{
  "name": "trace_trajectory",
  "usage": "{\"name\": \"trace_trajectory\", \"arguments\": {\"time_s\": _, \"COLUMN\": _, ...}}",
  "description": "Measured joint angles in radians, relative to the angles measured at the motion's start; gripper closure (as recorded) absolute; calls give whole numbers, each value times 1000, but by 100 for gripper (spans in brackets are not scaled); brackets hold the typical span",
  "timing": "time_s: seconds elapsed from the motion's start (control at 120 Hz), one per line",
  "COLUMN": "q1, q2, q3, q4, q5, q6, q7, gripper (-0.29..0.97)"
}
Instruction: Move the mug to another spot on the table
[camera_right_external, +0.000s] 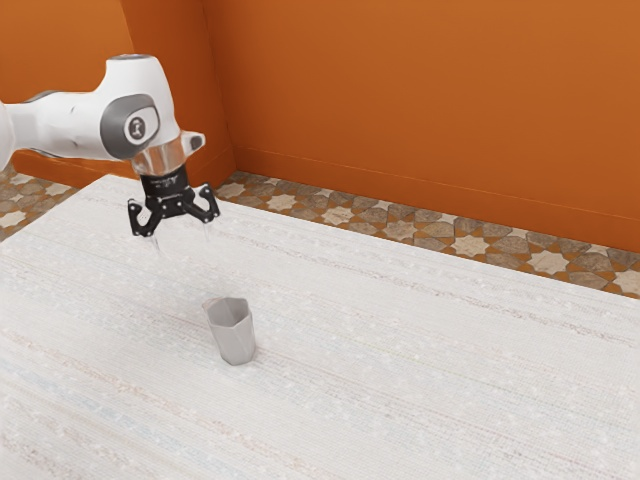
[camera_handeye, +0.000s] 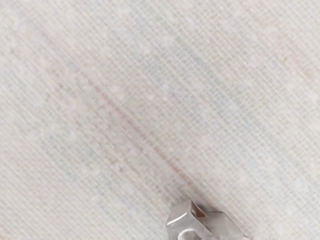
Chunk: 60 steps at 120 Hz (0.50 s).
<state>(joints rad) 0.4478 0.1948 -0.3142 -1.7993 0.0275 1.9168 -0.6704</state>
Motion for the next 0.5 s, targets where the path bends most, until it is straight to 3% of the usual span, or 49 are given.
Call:
{"name": "trace_trajectory", "arguments": {"time_s": 0.2, "q1": -13, "q2": -30, "q3": -66, "q4": 256, "q5": 80, "q6": -188, "q7": 100, "gripper": 1}}
{"name": "trace_trajectory", "arguments": {"time_s": 0.233, "q1": -51, "q2": -37, "q3": -34, "q4": 282, "q5": 78, "q6": -218, "q7": 113, "gripper": 1}}
{"name": "trace_trajectory", "arguments": {"time_s": 0.367, "q1": -360, "q2": -84, "q3": 293, "q4": 326, "q5": 34, "q6": -310, "q7": 162, "gripper": 0}}
{"name": "trace_trajectory", "arguments": {"time_s": 0.5, "q1": -414, "q2": -100, "q3": 341, "q4": 359, "q5": 7, "q6": -372, "q7": 210, "gripper": 0}}
